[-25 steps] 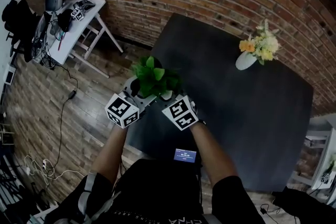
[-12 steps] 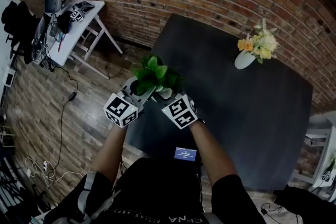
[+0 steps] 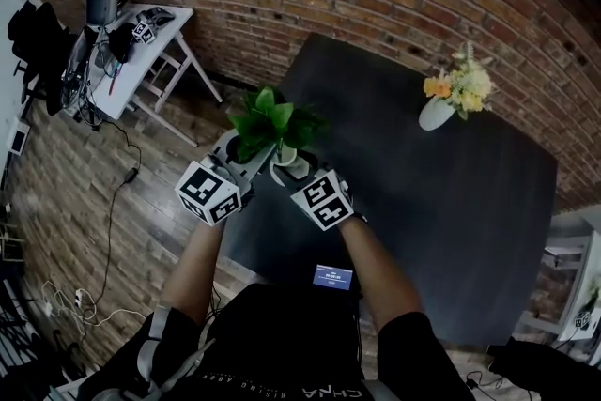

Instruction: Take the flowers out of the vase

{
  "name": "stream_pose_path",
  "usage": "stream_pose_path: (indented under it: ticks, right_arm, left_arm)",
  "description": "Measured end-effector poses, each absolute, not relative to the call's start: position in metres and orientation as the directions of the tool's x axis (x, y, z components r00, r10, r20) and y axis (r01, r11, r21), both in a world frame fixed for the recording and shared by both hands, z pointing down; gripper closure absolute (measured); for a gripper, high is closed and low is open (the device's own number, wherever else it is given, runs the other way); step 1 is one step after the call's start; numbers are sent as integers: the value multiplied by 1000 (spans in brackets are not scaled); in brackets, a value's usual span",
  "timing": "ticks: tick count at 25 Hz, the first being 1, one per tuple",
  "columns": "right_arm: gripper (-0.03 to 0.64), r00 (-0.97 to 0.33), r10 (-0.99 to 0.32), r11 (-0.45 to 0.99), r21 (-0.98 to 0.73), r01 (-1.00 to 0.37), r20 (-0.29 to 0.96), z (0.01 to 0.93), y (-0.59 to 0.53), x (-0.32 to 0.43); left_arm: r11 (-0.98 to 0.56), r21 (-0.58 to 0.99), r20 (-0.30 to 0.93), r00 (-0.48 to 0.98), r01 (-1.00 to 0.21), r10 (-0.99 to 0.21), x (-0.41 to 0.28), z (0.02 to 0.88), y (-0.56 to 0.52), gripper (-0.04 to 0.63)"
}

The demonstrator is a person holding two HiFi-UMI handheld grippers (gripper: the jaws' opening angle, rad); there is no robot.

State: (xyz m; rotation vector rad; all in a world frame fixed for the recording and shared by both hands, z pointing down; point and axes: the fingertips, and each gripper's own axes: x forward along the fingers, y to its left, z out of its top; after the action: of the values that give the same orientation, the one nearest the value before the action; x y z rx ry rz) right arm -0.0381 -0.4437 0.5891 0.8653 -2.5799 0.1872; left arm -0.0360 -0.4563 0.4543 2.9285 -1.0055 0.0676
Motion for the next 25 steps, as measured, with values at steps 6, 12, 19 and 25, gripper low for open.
stream_pose_path:
  ticks: [6, 12, 19, 25]
  right_arm:
    - [394, -718, -550, 794, 0, -608, 426, 589, -443, -36]
    - [394, -714, -550, 795, 8, -607, 433, 591, -442, -34]
    - [394, -711, -554, 792, 10, -611, 434, 592, -446, -35]
    - [394, -706, -557, 788, 9, -616, 438, 592, -445, -35]
  left_arm:
    - [-778, 38, 4, 779, -627, -628, -41, 412, -454, 502]
    - [-766, 39, -65, 764, -641, -642, -50, 367, -447, 502]
    - [-757, 0, -135, 750, -653, -647, -63, 307, -434, 502]
    - [-709, -36, -127, 707, -704, -695, -85, 293, -431, 502]
